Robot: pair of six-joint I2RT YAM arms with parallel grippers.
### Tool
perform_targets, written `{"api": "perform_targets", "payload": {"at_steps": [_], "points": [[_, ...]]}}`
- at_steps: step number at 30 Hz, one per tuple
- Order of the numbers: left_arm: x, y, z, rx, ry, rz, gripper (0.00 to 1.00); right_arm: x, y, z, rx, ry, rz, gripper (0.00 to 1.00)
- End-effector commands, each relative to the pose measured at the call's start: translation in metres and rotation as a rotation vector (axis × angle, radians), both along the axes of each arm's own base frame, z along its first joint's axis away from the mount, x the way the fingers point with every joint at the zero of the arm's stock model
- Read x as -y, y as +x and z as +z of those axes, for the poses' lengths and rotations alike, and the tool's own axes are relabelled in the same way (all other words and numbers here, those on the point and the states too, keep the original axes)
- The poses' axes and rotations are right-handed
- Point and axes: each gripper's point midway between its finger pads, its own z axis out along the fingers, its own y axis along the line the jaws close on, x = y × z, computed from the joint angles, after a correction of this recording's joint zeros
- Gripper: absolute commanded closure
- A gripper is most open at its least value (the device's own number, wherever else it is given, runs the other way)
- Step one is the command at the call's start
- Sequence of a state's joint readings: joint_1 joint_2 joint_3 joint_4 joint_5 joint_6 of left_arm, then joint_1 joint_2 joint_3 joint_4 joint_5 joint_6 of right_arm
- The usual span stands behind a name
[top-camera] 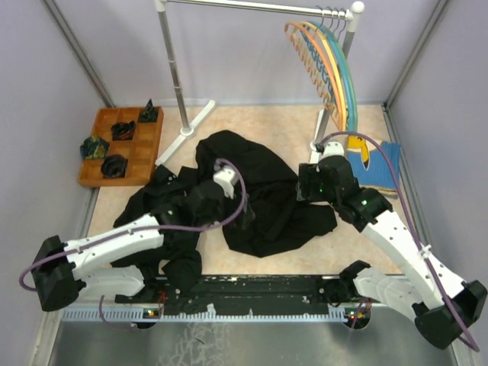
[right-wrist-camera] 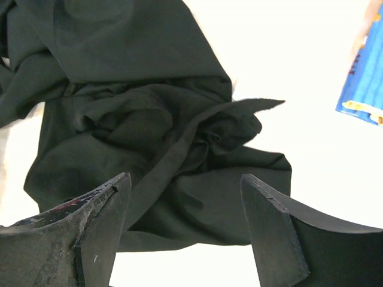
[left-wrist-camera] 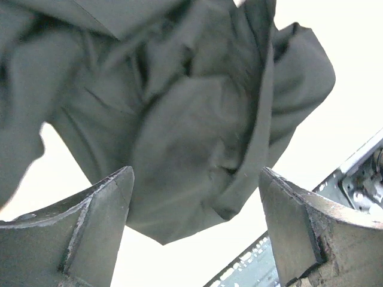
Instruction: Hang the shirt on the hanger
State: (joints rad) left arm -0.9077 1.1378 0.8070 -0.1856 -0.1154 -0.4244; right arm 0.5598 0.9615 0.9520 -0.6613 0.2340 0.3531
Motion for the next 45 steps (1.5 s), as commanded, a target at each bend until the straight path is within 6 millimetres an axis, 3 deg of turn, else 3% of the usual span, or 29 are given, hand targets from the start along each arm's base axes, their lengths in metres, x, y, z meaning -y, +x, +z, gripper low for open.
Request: {"api": "perform_targets", "payload": {"at_steps": [1, 5, 11, 20, 25, 28, 30, 33, 38, 42, 45], "points": [[0.027, -0.029, -0.012, 0.026, 0.02, 0.077, 0.1, 0.018, -0.007, -0.003, 0.031, 0.017, -0.095, 0.24], [0.057, -0.049, -0.023, 0.066, 0.081, 0.104, 0.15, 0.022, -0.014, -0.009, 0.029, 0.093, -0.146, 0.23], [0.088, -0.054, -0.056, 0.102, 0.204, 0.144, 0.19, 0.032, -0.013, -0.033, -0.046, 0.246, -0.179, 0.23], [0.103, -0.05, -0.111, 0.131, 0.493, 0.238, 0.24, 0.043, -0.016, -0.038, -0.055, 0.274, -0.174, 0.23], [0.067, -0.047, -0.127, 0.137, 0.653, 0.376, 0.33, 0.042, -0.017, -0.035, -0.047, 0.284, -0.167, 0.23], [0.047, -0.048, -0.131, 0.146, 0.712, 0.412, 0.44, 0.04, -0.018, -0.034, -0.042, 0.293, -0.156, 0.23], [0.032, -0.047, -0.125, 0.166, 0.728, 0.454, 0.57, 0.039, -0.017, -0.032, -0.034, 0.297, -0.147, 0.23], [0.014, -0.042, -0.105, 0.203, 0.729, 0.506, 0.68, 0.038, -0.017, -0.028, -0.011, 0.297, -0.129, 0.23], [0.004, -0.027, -0.063, 0.251, 0.681, 0.484, 0.88, 0.028, -0.018, -0.017, 0.037, 0.321, -0.051, 0.22], [0.016, -0.008, -0.028, 0.237, 0.517, 0.297, 0.99, 0.019, -0.018, -0.005, 0.091, 0.338, 0.021, 0.21], [0.024, 0.003, -0.007, 0.193, 0.318, 0.072, 1.0, 0.014, -0.019, 0.006, 0.128, 0.326, 0.08, 0.19]]}}
